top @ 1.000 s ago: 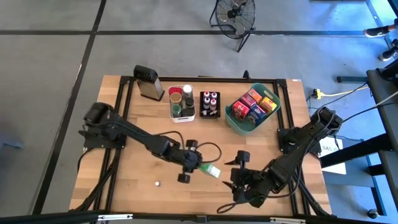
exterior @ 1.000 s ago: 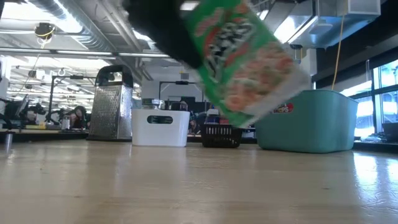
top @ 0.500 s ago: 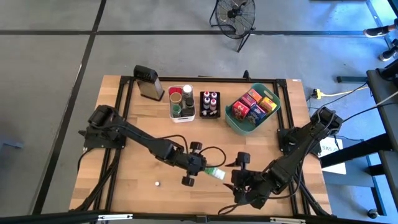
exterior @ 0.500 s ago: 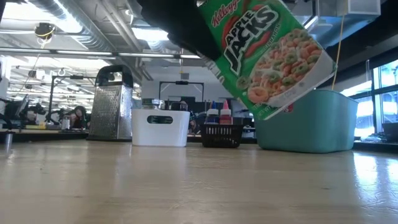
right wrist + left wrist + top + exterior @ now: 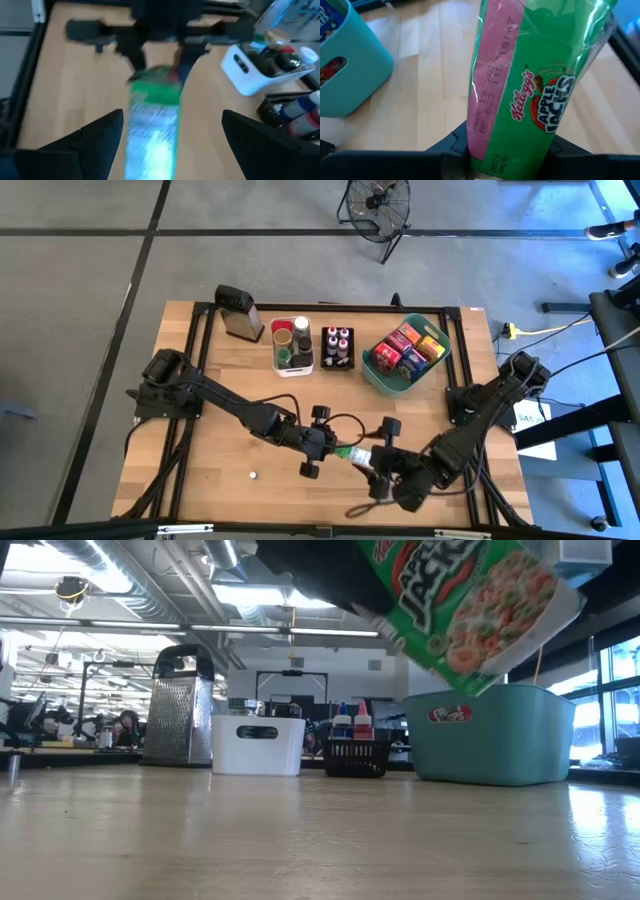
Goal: Pick & Place Kitchen Items
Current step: Put the green cereal box into the green bin
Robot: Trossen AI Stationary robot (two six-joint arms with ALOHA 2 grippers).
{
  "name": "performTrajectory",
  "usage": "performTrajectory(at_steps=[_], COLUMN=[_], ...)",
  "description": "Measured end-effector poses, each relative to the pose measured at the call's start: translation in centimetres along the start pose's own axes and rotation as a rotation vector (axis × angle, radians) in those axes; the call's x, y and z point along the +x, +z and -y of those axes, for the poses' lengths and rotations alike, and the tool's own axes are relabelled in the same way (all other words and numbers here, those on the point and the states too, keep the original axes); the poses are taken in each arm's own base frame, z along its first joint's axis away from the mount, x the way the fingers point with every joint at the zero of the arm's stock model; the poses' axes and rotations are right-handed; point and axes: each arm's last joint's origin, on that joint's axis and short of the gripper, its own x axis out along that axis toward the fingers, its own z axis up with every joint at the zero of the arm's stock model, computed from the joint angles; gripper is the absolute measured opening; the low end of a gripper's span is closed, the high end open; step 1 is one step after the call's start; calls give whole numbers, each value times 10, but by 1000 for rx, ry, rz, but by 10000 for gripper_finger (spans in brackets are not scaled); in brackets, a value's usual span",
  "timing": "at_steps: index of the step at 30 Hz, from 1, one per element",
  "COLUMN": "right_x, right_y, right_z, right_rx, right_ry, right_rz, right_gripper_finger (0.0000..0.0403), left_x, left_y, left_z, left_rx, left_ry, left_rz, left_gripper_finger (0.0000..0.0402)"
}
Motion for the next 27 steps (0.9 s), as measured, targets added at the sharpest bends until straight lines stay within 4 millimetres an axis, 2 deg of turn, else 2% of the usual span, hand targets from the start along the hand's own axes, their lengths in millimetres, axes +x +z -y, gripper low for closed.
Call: performTrajectory(at_steps=[7,18,27], right_x=[19,51,52], right_y=[12,10,10], right_z=[11,13,13], right_rx=[18,-49,-46], right_ry=[74,95,109], right_rz=[-53,-108,-116], right_gripper_finger=[342,341,340], left_x=[1,1,1], left_y=[-1,-1,-1], left_z=[0,0,0], left_rx=[2,2,2], left_ry=[12,14,11], left_rz=[-6,-7,-7], left_gripper_finger=[107,108,110])
